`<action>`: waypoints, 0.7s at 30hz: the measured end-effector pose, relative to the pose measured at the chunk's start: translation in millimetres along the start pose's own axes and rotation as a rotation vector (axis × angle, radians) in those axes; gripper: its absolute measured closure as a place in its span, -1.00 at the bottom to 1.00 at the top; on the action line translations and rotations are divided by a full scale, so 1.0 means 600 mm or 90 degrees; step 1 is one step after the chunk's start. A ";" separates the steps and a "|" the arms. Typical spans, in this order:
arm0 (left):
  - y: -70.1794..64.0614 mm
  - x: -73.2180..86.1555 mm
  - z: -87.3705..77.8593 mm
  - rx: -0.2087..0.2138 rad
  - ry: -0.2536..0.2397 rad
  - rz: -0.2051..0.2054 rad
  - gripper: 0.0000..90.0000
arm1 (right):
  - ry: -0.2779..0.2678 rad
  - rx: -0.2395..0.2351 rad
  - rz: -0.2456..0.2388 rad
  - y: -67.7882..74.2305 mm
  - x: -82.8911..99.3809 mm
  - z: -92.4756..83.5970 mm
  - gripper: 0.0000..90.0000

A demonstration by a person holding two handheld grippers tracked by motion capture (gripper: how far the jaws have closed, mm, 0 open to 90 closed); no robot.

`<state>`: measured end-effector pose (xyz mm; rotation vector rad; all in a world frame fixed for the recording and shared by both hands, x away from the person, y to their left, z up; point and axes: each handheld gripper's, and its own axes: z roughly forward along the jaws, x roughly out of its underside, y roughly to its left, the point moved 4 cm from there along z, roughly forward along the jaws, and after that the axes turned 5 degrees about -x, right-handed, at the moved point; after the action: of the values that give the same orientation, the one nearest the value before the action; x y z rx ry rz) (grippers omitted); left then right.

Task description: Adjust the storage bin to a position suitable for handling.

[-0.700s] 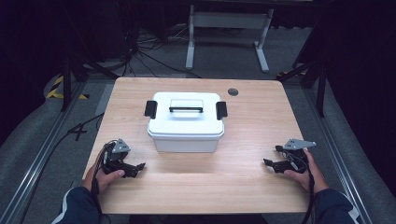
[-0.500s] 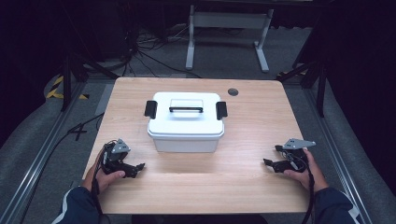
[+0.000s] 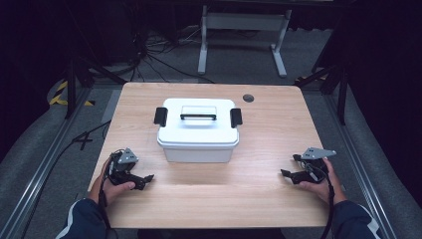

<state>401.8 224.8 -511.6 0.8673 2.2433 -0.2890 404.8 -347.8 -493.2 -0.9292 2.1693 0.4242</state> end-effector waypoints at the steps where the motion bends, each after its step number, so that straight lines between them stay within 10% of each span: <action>1: 0.000 0.000 0.000 0.000 0.000 0.000 -0.99 | -0.001 -0.004 0.002 0.000 0.000 0.000 -0.51; 21: 0.000 0.000 0.000 0.000 0.000 0.000 -1.00 | -0.021 -0.008 -0.062 0.031 -0.053 -0.022 -0.16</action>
<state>401.9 224.9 -511.6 0.8677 2.2438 -0.2891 399.9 -326.7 -460.9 -1.0227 2.0847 0.4034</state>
